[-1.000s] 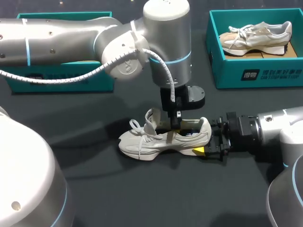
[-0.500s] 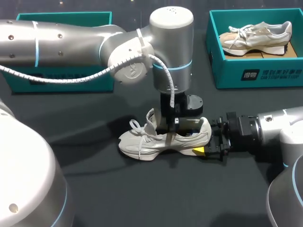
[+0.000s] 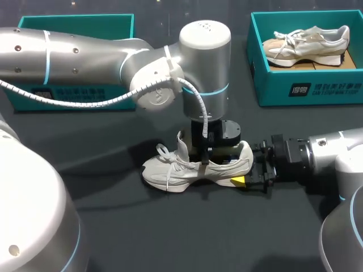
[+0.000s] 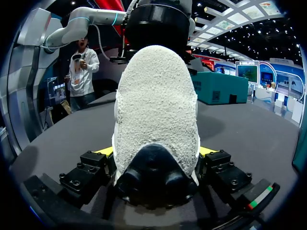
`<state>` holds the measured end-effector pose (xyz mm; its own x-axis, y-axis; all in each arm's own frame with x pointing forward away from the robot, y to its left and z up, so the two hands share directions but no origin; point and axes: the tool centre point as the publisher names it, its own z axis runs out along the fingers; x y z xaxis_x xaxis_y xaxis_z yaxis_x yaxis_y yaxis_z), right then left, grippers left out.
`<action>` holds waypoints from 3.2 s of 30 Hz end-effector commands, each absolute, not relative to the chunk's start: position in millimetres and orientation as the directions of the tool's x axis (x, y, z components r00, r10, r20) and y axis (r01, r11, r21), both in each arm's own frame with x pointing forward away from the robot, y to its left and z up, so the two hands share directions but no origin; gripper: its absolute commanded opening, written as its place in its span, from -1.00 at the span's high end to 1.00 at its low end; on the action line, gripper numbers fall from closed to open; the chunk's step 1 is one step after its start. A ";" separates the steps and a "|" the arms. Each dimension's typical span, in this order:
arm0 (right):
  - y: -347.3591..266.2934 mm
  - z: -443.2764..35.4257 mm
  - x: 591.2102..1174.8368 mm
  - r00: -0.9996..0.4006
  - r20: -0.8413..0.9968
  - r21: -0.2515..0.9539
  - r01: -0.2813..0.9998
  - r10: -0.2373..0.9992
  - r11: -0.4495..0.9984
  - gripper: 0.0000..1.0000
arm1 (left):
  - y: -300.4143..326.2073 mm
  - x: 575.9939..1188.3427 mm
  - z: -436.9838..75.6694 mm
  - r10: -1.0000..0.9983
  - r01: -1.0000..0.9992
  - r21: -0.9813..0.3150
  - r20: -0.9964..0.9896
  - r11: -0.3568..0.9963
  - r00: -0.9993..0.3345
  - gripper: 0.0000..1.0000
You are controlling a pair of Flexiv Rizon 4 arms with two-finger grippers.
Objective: Take the shoe out of the shoebox, open the shoe tongue, remove and reinsert the insole, then place the shoe into the shoebox
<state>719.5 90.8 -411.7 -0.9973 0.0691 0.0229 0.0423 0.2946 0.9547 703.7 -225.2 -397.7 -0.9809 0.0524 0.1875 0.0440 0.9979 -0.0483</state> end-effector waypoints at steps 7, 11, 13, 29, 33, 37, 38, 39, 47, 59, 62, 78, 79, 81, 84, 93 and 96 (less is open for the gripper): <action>91.3 -409.9 718.9 -0.997 0.022 0.954 0.042 0.070 0.297 1.00 | -234.3 698.0 -429.2 0.037 0.035 -0.051 0.043 0.998 -0.998 0.40; 91.3 -409.9 718.9 -0.997 0.022 0.954 0.042 0.070 0.297 1.00 | -237.0 708.2 -437.6 0.001 0.001 -0.044 -0.010 0.999 -1.000 0.70; 91.3 -409.9 718.9 -0.997 0.022 0.954 0.042 0.070 0.297 1.00 | -238.2 716.8 -440.7 -0.018 -0.017 -0.035 -0.023 0.999 -1.000 0.87; 91.3 -409.9 718.9 -0.997 0.022 0.954 0.042 0.070 0.297 1.00 | -214.6 744.4 -403.7 -0.093 -0.120 -0.150 0.179 0.981 -0.979 1.00; 91.3 -409.9 718.9 -0.997 0.022 0.954 0.042 0.070 0.297 1.00 | -207.9 740.3 -390.2 -0.074 -0.119 -0.195 0.223 0.974 -0.972 1.00; 91.3 -409.9 718.9 -0.997 0.022 0.954 0.042 0.070 0.297 1.00 | -204.4 734.2 -378.7 -0.050 -0.110 -0.231 0.252 0.967 -0.966 1.00; 91.3 -409.9 718.9 -0.997 0.022 0.954 0.042 0.070 0.297 1.00 | -204.1 732.3 -376.3 -0.043 -0.106 -0.240 0.254 0.965 -0.966 1.00; 91.3 -409.9 718.9 -0.997 0.022 0.954 0.042 0.070 0.297 1.00 | -203.9 730.3 -374.1 -0.040 -0.104 -0.246 0.253 0.964 -0.967 1.00; 91.3 -409.9 718.9 -0.997 0.022 0.954 0.042 0.070 0.297 1.00 | -204.4 718.8 -361.2 -0.001 -0.088 -0.298 0.280 0.950 -0.960 1.00; 91.3 -409.9 718.9 -0.997 0.022 0.954 0.042 0.070 0.297 1.00 | -203.7 721.6 -346.1 -0.008 -0.137 -0.368 0.329 0.920 -0.944 1.00; 91.3 -409.9 718.9 -0.997 0.022 0.954 0.042 0.070 0.297 1.00 | -208.9 722.4 -340.0 -0.012 -0.145 -0.384 0.328 0.912 -0.944 1.00; 91.3 -409.9 718.9 -0.997 0.022 0.954 0.042 0.070 0.297 1.00 | -208.1 724.7 -332.6 -0.019 -0.180 -0.429 0.353 0.885 -0.935 1.00; 91.3 -409.9 718.9 -0.997 0.022 0.954 0.042 0.070 0.297 1.00 | -206.5 725.8 -333.4 -0.024 -0.186 -0.428 0.356 0.885 -0.934 1.00; 91.3 -409.9 718.9 -0.997 0.022 0.954 0.042 0.070 0.297 1.00 | -204.5 727.9 -334.4 -0.026 -0.190 -0.427 0.361 0.884 -0.932 1.00; 91.3 -409.9 718.9 -0.997 0.022 0.954 0.042 0.070 0.297 1.00 | -204.3 728.7 -334.6 -0.029 -0.194 -0.427 0.363 0.883 -0.931 1.00; 91.3 -409.9 718.9 -0.997 0.022 0.954 0.042 0.070 0.297 1.00 | -213.9 718.9 -326.7 -0.003 -0.166 -0.450 0.340 0.878 -0.940 1.00; 91.3 -409.9 718.9 -0.997 0.022 0.954 0.042 0.070 0.297 1.00 | -218.5 717.5 -325.3 -0.005 -0.156 -0.450 0.319 0.879 -0.948 1.00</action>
